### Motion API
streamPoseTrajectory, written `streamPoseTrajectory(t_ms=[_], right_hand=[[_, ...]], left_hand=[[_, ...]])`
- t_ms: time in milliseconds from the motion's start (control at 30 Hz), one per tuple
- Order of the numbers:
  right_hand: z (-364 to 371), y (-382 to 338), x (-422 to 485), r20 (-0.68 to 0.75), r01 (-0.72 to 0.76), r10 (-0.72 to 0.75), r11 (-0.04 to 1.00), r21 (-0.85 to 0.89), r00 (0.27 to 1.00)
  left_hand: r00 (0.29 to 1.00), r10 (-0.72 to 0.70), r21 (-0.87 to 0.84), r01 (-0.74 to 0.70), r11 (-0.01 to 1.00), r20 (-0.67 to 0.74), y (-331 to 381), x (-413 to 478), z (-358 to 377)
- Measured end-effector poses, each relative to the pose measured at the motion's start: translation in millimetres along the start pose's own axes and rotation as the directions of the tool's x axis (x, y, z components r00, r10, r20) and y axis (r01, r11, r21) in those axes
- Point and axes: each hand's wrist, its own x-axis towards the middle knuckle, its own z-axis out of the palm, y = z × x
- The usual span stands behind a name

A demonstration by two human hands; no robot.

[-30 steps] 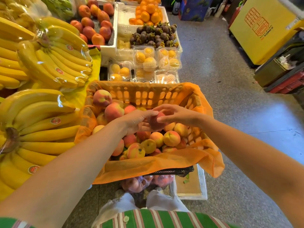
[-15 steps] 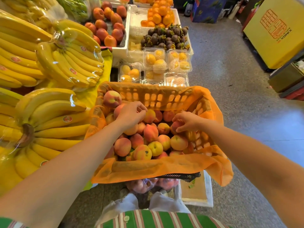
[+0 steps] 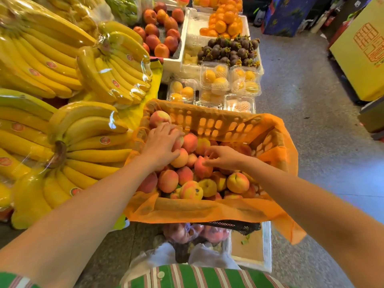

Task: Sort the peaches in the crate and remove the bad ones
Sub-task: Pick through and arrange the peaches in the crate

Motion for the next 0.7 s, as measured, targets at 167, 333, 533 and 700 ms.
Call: streamPoseTrajectory(t_ms=[167, 333, 533, 700], right_hand=[[16, -12, 10, 0.023, -0.084, 0.087, 0.991, -0.105, 0.996], [9, -2, 9, 0.036, -0.084, 0.08, 0.984, 0.154, 0.996], [-19, 2, -9, 0.059, -0.046, 0.012, 0.79, 0.612, 0.998], [-23, -9, -17, 0.157, -0.008, -0.133, 0.737, 0.675, 0.978]], left_hand=[[0.999, 0.008, -0.022, -0.007, 1.0, 0.032, 0, -5, -3], [1.0, 0.029, -0.094, -0.03, 0.995, -0.005, -3, -8, -3], [0.97, 0.227, -0.261, -0.241, 0.935, -0.084, 3, -11, 0], [0.955, 0.284, -0.418, -0.225, 0.88, 0.084, 26, -12, 5]])
